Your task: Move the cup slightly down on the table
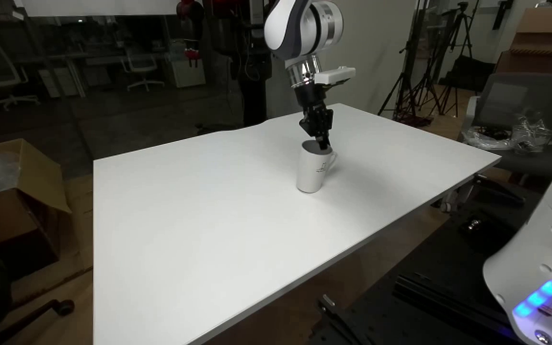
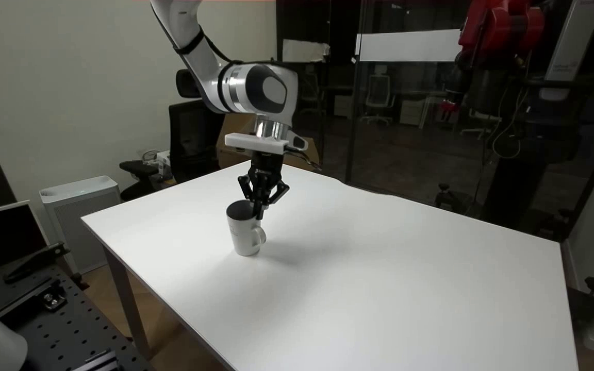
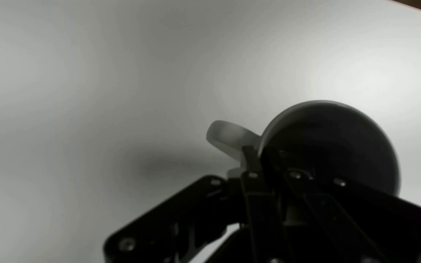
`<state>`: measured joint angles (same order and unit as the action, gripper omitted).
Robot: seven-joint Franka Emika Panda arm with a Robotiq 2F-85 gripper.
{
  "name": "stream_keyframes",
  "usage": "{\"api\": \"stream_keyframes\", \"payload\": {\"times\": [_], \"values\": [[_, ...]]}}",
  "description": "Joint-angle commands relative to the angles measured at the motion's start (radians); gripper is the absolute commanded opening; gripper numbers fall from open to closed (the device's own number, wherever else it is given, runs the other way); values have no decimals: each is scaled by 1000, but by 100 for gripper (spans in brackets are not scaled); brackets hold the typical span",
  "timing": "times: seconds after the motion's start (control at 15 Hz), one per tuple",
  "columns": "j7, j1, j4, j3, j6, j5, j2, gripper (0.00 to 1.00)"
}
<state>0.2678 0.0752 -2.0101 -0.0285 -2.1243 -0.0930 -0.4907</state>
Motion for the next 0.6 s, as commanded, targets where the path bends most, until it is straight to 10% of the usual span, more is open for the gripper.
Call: {"api": "stream_keyframes", "payload": {"times": [0.0, 0.13, 0.2, 0.53], "values": [[63, 50, -28, 20, -72, 58, -33, 2], [94, 66, -6, 23, -47, 83, -42, 2], [110, 72, 5, 26, -36, 92, -48, 33], [128, 85, 55, 35, -12, 112, -108, 60]]}}
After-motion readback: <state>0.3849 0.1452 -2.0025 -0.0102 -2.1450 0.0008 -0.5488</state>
